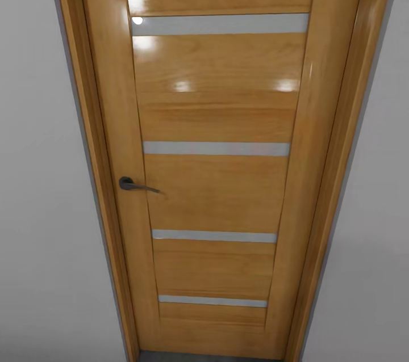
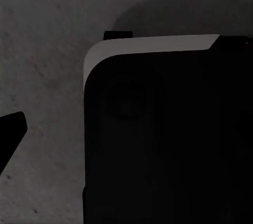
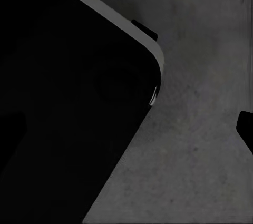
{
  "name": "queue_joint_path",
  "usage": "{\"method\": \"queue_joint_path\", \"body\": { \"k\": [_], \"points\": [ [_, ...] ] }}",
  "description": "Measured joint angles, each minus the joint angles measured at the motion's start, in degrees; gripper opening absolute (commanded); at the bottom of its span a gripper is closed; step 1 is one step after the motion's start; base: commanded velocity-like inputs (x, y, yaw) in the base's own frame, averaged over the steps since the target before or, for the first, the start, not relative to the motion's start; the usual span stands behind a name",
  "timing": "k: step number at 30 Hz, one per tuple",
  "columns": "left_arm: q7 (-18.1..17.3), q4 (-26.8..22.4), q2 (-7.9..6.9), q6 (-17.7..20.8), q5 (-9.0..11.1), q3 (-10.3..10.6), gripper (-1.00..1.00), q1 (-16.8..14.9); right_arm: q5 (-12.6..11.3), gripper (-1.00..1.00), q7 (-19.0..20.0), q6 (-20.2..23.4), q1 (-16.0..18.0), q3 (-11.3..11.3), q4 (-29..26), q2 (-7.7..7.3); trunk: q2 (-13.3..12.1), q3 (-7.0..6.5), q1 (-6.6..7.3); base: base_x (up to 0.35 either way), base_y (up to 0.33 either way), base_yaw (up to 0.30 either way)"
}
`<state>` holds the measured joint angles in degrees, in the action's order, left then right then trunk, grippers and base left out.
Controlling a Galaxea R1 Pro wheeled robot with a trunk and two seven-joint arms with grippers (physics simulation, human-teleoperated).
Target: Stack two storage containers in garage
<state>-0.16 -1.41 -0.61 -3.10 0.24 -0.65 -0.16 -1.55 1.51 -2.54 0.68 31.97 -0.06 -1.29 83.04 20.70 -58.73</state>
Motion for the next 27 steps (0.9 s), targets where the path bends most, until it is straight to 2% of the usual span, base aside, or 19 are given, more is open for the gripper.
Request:
{"method": "queue_joint_path", "body": {
  "k": [5, 6, 7, 8, 10, 14, 19, 27],
  "points": [
    [0.0, 0.0, 0.0, 0.0, 0.0, -0.01, 1.0, 0.0, -1.46, 1.0, 1.55, 0.22, 0.0, -0.09, -1.61, -1.6, 0.0, 0.0, 0.0, 0.0, 0.0, 0.0],
    [0.0, 0.01, 0.0, 0.0, 0.0, 0.0, 1.0, 0.0, -11.74, 1.0, 3.95, 0.41, -0.02, -0.28, -6.17, -5.82, 0.0, -0.01, 0.0, 0.0, 0.0, 0.0],
    [0.0, 0.0, 0.0, 0.0, 0.0, 0.0, 1.0, 0.0, -13.24, 1.0, 4.2, 0.59, 0.13, -0.33, -7.3, -13.68, 0.0, 0.0, 0.0, 0.0, 0.0, 0.0],
    [0.0, 0.0, 0.0, 0.0, 0.0, 0.0, 1.0, 0.0, -14.16, 1.0, 4.34, 0.72, 0.39, -0.39, -8.38, -18.1, 0.0, 0.0, 0.0, 0.0, 0.0, 0.0],
    [0.0, 0.01, 0.0, 0.0, 0.0, 0.01, 1.0, -0.01, -16.28, 1.0, 4.49, 0.9, 1.88, -0.28, -9.94, -17.42, 0.0, -0.01, 0.0, 0.0, 0.0, 0.0],
    [0.0, 0.01, 0.0, -0.01, 0.0, 0.01, 1.0, -0.01, -19.04, 1.0, 4.72, 2.45, 7.16, -0.28, -10.52, -19.12, 0.0, -0.01, 0.0, 0.0, 0.0, 0.0],
    [0.0, 0.01, 0.0, 0.0, 0.0, 0.01, 1.0, -0.01, -19.91, 1.0, 4.78, 7.11, 14.5, -0.22, -10.59, -19.57, 0.0, -0.01, 0.0, 0.0, 0.0, 0.0],
    [0.0, 0.01, 0.0, 0.0, 0.0, 0.01, 1.0, 0.0, -20.19, 1.0, 4.77, 10.03, 21.58, -0.19, -10.99, -19.17, 0.0, -0.01, 0.0, 0.0, 0.0, 0.0]
  ]
}}
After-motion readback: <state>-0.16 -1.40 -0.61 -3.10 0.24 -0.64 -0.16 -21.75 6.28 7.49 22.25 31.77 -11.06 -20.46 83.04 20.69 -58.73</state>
